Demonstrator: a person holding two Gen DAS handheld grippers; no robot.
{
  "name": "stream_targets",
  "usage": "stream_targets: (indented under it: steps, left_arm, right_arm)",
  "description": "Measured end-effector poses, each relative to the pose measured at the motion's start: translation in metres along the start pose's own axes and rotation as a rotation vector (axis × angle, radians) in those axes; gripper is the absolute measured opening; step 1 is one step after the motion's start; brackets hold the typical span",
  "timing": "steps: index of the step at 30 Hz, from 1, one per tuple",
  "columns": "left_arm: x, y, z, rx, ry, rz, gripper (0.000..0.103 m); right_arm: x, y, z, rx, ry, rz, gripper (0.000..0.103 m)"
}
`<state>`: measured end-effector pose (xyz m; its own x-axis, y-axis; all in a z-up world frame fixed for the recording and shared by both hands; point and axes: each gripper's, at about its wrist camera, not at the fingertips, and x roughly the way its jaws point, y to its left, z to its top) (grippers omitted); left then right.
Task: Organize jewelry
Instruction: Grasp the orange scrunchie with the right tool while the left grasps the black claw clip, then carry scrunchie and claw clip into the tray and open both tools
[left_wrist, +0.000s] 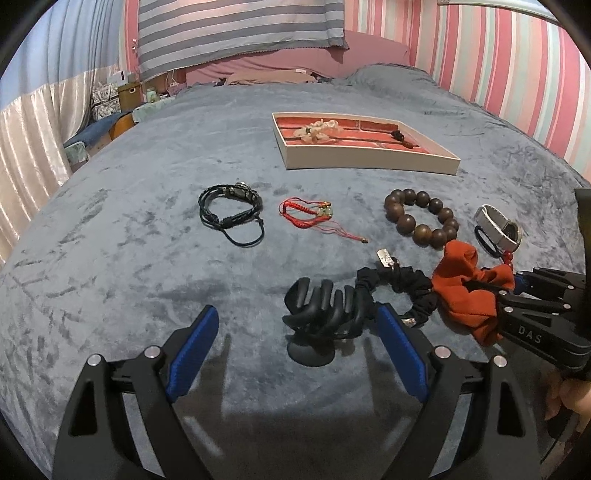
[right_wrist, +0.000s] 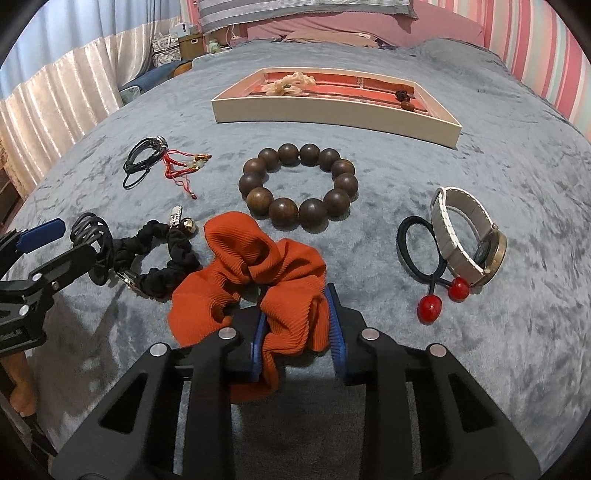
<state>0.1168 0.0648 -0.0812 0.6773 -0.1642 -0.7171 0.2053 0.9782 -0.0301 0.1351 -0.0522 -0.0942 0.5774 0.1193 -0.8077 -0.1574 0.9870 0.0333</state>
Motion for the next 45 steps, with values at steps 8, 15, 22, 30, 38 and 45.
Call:
stream_targets:
  steps: [8, 15, 22, 30, 38, 45]
  left_arm:
    - [0.01, 0.004, 0.0, -0.001, 0.019, -0.027, 0.068]
    - [0.008, -0.002, 0.0, 0.025, 0.007, -0.055, 0.046]
    - [0.005, -0.001, 0.005, 0.019, 0.0, -0.082, 0.046]
    - [-0.008, -0.013, 0.04, 0.022, -0.053, -0.097, 0.046]
    - [0.009, -0.022, 0.125, -0.016, -0.068, -0.114, 0.046]
    - [0.059, -0.031, 0.217, -0.021, -0.059, -0.075, 0.046]
  right_arm:
    - [-0.001, -0.001, 0.002, 0.001, -0.002, 0.015, 0.025]
    - [-0.004, -0.007, 0.008, 0.002, -0.011, 0.034, 0.022]
    - [-0.013, -0.022, 0.018, 0.016, -0.042, 0.054, 0.021]
    - [-0.034, -0.043, 0.049, 0.027, -0.094, 0.104, 0.021]
    - [-0.051, -0.073, 0.119, 0.019, -0.171, 0.089, 0.021]
    - [-0.028, -0.111, 0.199, 0.021, -0.171, 0.034, 0.021]
